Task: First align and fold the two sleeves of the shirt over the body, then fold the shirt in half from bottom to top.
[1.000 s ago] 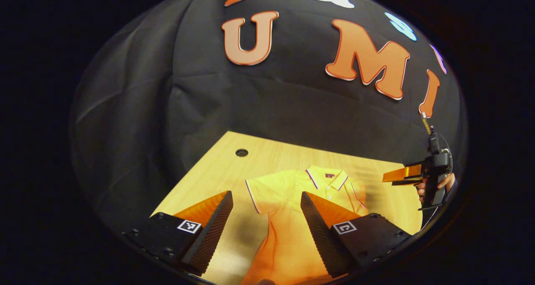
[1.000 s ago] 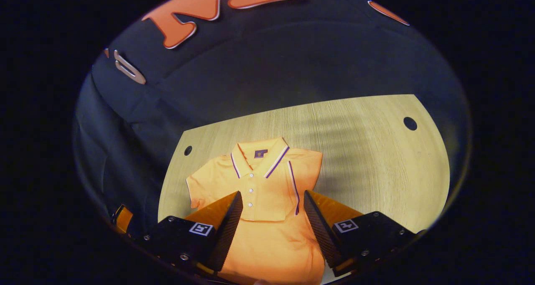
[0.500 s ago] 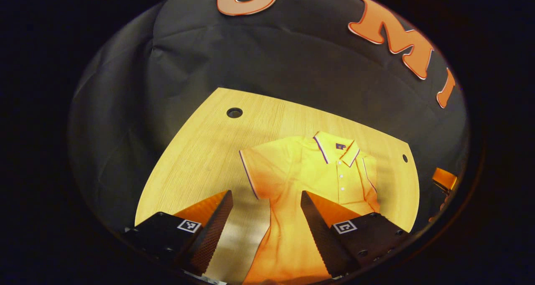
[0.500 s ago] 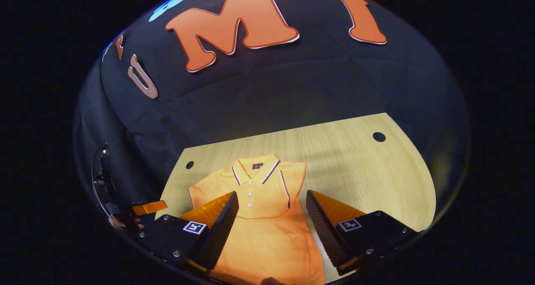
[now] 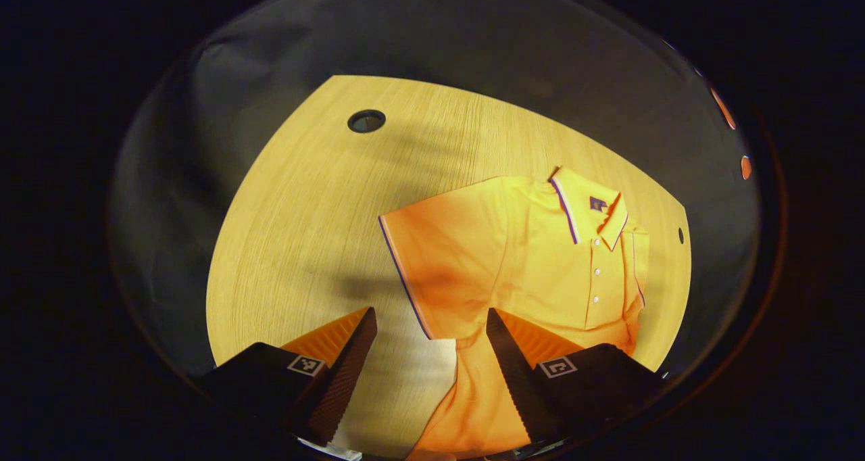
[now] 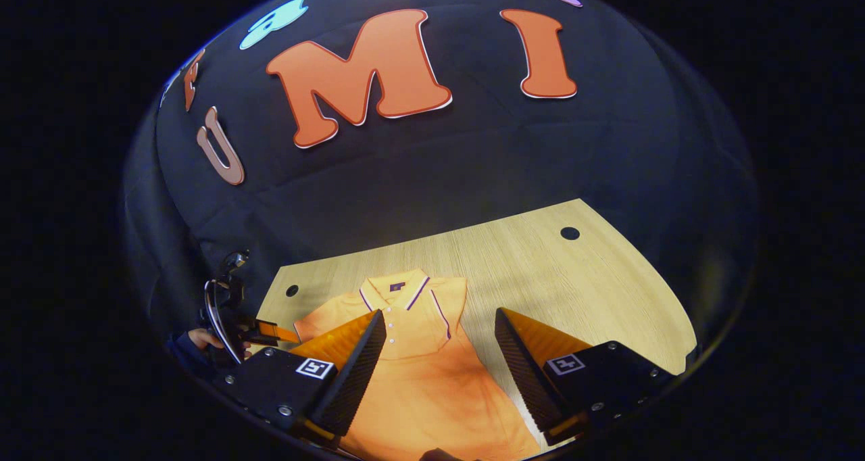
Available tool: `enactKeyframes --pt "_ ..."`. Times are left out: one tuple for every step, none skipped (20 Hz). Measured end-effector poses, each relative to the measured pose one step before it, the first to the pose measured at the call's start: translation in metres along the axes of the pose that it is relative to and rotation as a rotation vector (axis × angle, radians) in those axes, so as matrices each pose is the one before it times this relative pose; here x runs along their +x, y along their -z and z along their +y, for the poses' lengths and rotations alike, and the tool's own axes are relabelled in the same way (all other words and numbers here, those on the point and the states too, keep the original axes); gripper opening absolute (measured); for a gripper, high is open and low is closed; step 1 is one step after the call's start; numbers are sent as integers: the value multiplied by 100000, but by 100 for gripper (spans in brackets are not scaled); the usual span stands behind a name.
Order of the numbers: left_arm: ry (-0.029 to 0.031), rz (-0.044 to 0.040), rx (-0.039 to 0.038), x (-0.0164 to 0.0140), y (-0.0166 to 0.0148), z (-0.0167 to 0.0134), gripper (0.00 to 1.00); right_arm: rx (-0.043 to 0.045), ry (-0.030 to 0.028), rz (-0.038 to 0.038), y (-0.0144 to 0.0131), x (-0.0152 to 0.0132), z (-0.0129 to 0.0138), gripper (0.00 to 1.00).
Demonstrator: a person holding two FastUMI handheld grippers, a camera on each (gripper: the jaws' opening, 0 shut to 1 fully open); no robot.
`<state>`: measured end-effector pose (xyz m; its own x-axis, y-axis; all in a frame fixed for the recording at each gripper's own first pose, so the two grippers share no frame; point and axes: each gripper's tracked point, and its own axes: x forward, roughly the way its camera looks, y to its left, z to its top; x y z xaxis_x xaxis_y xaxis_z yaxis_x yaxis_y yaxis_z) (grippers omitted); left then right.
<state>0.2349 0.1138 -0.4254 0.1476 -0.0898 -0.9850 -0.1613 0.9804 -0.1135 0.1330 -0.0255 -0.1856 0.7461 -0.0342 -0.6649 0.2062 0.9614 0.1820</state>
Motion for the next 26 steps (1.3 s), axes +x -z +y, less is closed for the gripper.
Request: enactKeyframes --pt "423 2579 286 938 -299 -79 98 166 1081 -391 359 -346 -76 99" --pt "-332 3032 460 773 -209 205 98 173 1729 -363 439 -180 -111 98" --pt "-1424 1958 213 944 -485 144 98 43 764 -8 478 -287 38 99" --pt "-735 2239 -49 595 -285 -81 98 248 1287 304 593 -377 -108 98" --pt "-545 1624 -871 660 -447 -99 97 382 611 -101 473 -310 -36 99" --pt "-965 2361 -1464 558 -117 -114 98 741 1058 76 385 -321 -273 99" --pt "-641 1033 -1627 471 -407 -66 98 927 217 107 352 -254 -88 99" --pt "-719 1406 -2124 420 -131 56 98 1341 303 596 405 -40 -263 99" --pt "-717 1452 -2092 214 61 -84 98 2075 -326 1333 398 -203 -182 99" --pt "-818 1075 -2860 195 114 -98 97 2633 -537 223 266 -234 -132 99" --pt "388 1088 -3474 283 -15 -402 96 1818 993 -589 -31 71 -671 99" --pt "-1333 897 -1760 324 228 118 96 760 1237 -294 157 -103 -664 99" --pt "-689 -1190 -1706 -543 -464 -156 96 330 1337 -55 126 -122 -539 99" --pt "-1228 -2262 -49 372 -546 180 93 131 400 -126 55 -157 -290 99" --pt "-3413 404 -320 99 -120 550 92 88 271 34 28 -188 -139 99" --pt "-3546 875 149 95 151 466 85 0 -178 -81 -34 -143 -96 99" --pt "-179 -267 44 -61 -194 -188 82 -20 83 169 75 -56 -132 99" --pt "-533 509 1377 -51 81 -248 71 -77 -60 89 63 -37 -127 99" --pt "490 -891 1499 -712 -532 -351 71 -17 -568 156 77 -84 66 99" --pt "443 -724 1401 740 201 -242 57 81 -63 371 154 131 -85 99" --pt "902 -1832 714 -213 -345 -75 49 -62 -685 241 103 -66 -12 99" --pt "1230 -469 -354 108 -6 -93 22 -271 138 356 100 -32 -245 99" --pt "2269 -906 838 -169 9 16 15 -431 -119 92 64 85 -34 99" --pt "2792 -347 784 -153 -18 98 16 -95 204 2 9 -5 -311 99" --pt "1643 303 -1678 -292 138 183 16 379 -82 79 -50 52 -297 99" --pt "2249 -521 -855 70 -145 -340 2 536 -309 373 -51 -23 -194 99"
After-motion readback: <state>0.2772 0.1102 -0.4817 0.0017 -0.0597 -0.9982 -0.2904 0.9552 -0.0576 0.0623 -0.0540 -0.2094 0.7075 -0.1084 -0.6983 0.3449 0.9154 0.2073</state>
